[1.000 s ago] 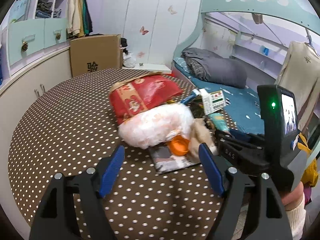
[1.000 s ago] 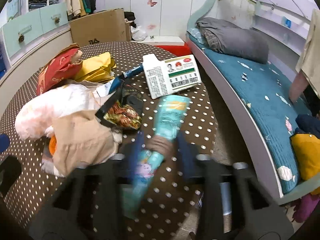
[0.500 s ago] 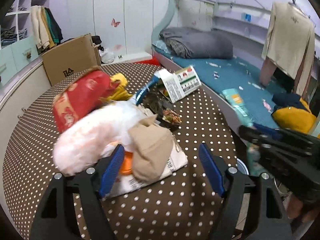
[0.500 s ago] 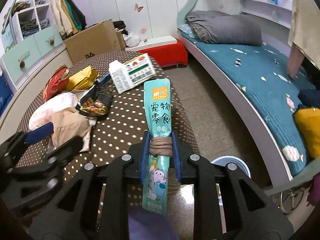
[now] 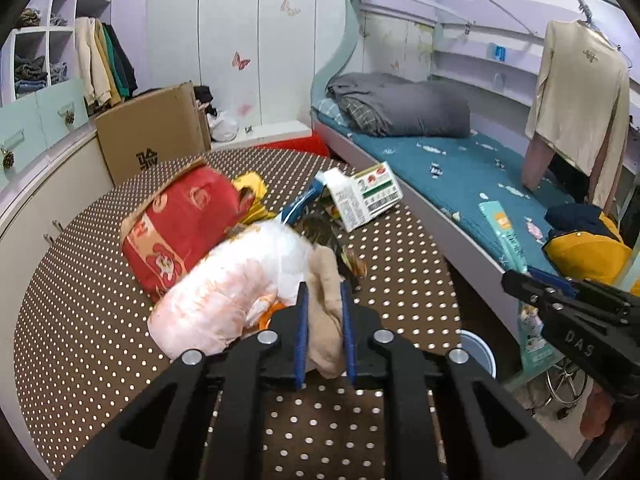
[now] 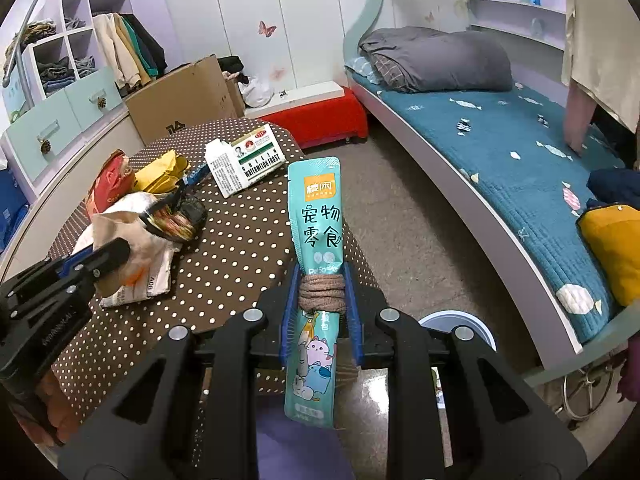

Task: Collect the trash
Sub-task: 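Grasp the teal pet-snack packet with the right tool while the left tool grasps the beige cloth bag, then carry the snack packet and beige bag over the wastebasket with both tools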

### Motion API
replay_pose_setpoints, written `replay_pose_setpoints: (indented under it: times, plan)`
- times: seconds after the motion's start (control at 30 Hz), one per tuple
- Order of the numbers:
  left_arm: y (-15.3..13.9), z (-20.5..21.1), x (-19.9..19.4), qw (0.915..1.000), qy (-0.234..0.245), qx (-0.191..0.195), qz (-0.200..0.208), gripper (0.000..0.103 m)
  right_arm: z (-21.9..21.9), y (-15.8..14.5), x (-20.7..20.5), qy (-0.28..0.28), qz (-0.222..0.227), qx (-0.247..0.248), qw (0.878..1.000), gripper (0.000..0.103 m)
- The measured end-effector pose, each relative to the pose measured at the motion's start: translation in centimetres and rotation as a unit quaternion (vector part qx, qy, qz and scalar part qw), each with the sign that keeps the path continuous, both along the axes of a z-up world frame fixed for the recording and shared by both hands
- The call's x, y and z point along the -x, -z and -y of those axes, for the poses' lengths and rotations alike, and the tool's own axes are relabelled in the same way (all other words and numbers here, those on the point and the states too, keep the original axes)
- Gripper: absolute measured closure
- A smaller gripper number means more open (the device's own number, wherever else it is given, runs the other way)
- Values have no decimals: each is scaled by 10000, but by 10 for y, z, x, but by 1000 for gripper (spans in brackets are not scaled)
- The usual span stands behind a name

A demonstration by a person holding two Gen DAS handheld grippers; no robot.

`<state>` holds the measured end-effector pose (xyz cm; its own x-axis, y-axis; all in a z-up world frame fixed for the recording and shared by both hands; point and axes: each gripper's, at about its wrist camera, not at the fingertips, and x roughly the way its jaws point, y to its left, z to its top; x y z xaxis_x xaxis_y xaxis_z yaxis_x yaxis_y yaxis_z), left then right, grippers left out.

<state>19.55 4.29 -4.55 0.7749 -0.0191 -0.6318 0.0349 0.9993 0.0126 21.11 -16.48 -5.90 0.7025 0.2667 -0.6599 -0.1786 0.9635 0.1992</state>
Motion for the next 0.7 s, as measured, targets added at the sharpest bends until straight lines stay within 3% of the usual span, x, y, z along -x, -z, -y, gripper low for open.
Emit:
replay_pose_setpoints:
  times: [0.37,0.53,0.67,0.7]
  plan:
    - [-15,14,33,9986,380,41,363,91,8,-5,16,22,68,6,10000,81]
    - [12,11,47,9982,580,96,-78,88,10,-4,21,27,65,8,10000,81]
    - [37,10,45,9977,529,-9,-424,60,6,2,22,-39,-14,12,10000,81]
    - [40,11,45,9973,561,35,-476,60,5,4,21,-53,-38,7,10000,81]
